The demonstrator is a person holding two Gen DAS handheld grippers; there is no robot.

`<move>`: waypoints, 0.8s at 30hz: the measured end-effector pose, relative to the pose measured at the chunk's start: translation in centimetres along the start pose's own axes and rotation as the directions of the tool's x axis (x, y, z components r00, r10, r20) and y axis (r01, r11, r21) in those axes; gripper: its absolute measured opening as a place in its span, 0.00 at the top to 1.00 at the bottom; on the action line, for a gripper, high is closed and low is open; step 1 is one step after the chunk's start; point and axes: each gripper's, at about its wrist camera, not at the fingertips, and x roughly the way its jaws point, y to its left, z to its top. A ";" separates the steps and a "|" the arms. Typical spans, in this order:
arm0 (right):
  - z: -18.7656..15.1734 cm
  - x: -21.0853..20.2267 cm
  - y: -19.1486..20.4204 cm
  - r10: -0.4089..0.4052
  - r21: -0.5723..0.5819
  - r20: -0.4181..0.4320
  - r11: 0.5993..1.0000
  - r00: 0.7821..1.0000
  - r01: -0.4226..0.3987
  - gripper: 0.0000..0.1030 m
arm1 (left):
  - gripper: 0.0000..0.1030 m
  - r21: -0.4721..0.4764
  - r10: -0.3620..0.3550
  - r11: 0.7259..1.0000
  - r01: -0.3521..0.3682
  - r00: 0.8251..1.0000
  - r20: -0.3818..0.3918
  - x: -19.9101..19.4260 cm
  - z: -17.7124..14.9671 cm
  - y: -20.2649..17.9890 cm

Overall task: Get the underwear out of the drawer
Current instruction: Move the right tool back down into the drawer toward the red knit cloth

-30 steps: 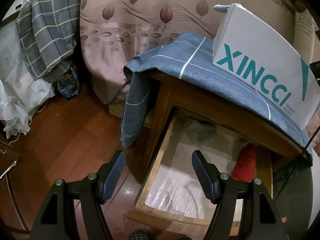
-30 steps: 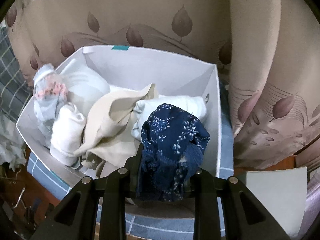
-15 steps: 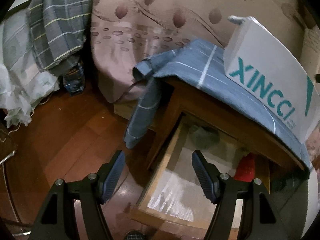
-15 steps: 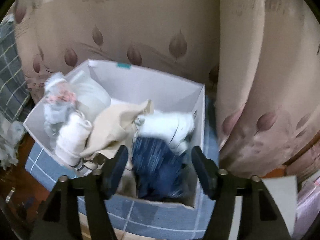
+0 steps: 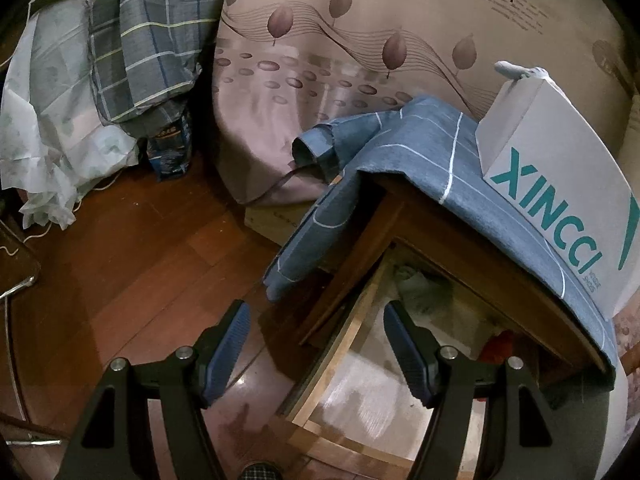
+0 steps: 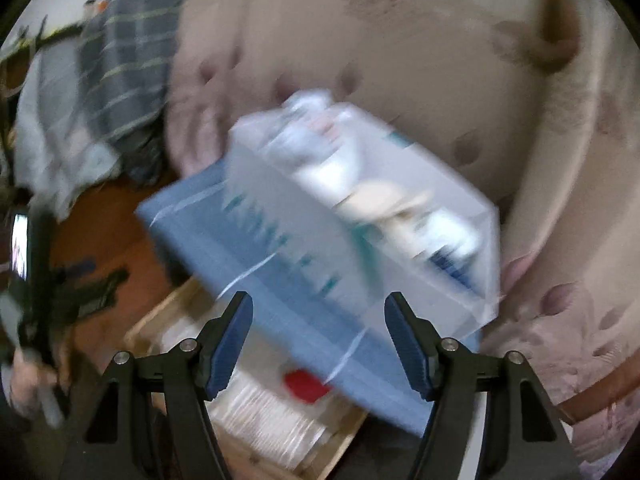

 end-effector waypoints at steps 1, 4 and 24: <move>-0.8 1.1 1.1 0.012 -0.022 -0.031 1.000 0.999 -0.012 0.38 | 0.31 -0.004 0.001 1.000 -0.001 1.000 0.001 0.0 0.1 0.1; -2.7 3.7 3.6 0.031 -0.079 -0.100 0.996 0.994 -0.039 0.45 | 0.31 -0.010 0.002 1.000 -0.002 1.000 -0.002 0.0 0.0 0.3; -10.8 12.0 8.1 -0.033 -0.267 -0.239 0.963 0.970 -0.033 0.55 | 0.31 0.093 0.005 0.996 0.002 0.997 -0.080 1.7 0.9 -0.8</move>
